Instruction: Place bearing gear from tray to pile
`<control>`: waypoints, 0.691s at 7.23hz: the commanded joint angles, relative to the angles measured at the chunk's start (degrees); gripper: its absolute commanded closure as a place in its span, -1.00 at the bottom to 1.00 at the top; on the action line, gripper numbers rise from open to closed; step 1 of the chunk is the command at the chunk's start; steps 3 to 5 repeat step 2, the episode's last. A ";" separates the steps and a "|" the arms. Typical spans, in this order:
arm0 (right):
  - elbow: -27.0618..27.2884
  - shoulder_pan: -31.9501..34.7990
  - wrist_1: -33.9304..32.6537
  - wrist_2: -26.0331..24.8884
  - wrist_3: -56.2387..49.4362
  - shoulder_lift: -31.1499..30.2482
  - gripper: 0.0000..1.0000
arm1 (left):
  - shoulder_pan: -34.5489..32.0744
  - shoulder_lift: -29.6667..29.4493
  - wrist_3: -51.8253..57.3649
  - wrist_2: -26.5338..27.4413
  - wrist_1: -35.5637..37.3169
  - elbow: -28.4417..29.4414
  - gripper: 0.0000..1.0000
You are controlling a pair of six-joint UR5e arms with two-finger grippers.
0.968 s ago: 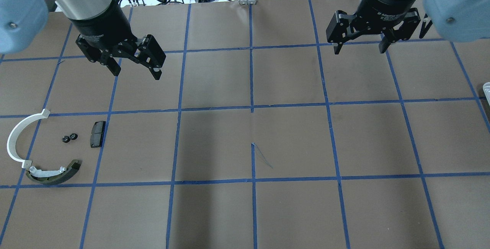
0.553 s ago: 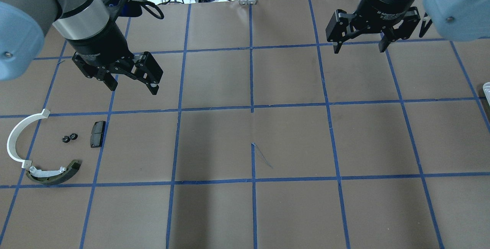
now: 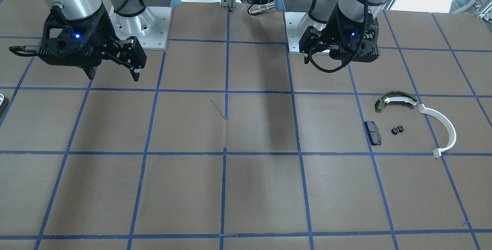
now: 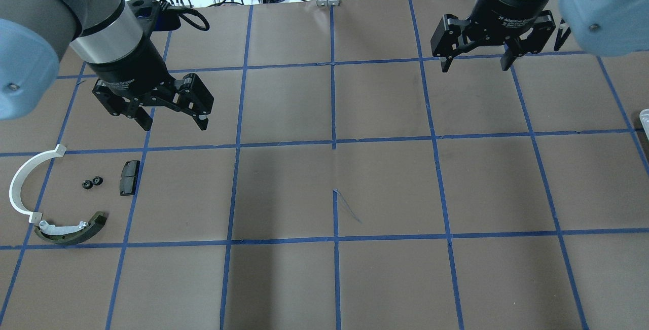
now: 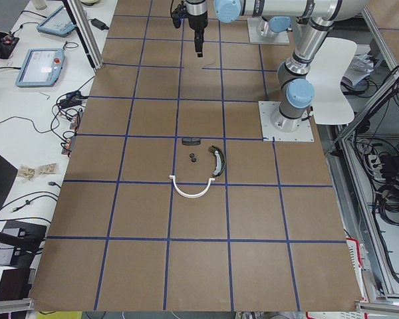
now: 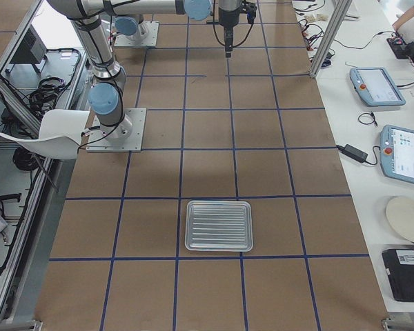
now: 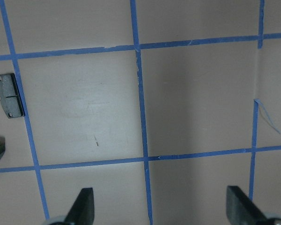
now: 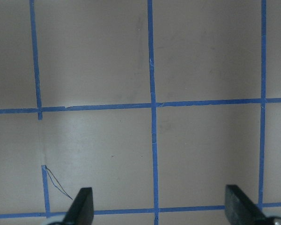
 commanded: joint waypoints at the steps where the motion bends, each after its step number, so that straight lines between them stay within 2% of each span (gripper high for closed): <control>1: 0.03 0.00 -0.22 0.01 0.04 0.00 -1.00 | 0.97 0.82 -0.20 0.07 0.41 -1.36 -1.00; 5: 0.03 0.00 -0.48 0.01 0.04 0.00 -1.00 | 1.15 1.52 -0.38 0.07 1.46 -2.58 -1.00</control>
